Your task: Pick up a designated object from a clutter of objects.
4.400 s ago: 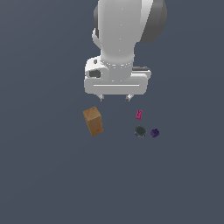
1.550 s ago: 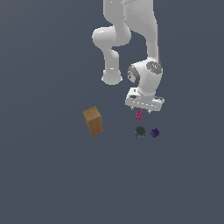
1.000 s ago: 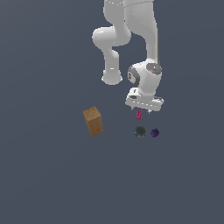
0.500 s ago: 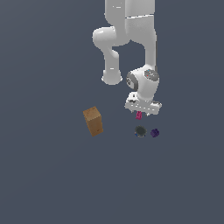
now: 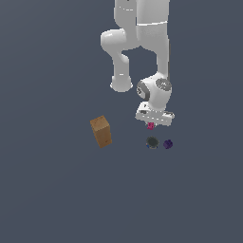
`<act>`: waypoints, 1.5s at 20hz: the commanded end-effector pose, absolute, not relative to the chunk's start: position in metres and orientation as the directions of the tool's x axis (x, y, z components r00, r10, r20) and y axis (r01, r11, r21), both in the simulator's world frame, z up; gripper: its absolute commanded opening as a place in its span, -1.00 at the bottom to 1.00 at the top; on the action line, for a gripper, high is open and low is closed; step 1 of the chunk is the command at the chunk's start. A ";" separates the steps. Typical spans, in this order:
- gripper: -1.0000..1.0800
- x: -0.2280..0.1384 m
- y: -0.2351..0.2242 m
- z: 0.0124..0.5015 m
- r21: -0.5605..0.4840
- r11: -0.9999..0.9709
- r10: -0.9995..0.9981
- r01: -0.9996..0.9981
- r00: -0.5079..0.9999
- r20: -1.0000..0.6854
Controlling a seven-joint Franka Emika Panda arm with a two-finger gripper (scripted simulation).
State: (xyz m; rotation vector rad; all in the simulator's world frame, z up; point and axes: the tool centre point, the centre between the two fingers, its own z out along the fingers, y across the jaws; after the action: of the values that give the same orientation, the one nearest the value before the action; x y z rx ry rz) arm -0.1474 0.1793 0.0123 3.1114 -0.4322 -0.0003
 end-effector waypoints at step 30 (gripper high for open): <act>-1.00 -0.096 0.098 0.082 -0.001 -0.962 -0.272 -0.272 0.962 -0.001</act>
State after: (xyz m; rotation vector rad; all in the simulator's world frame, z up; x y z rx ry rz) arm -0.1023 0.1089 0.0725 3.1117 -0.4311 -0.0009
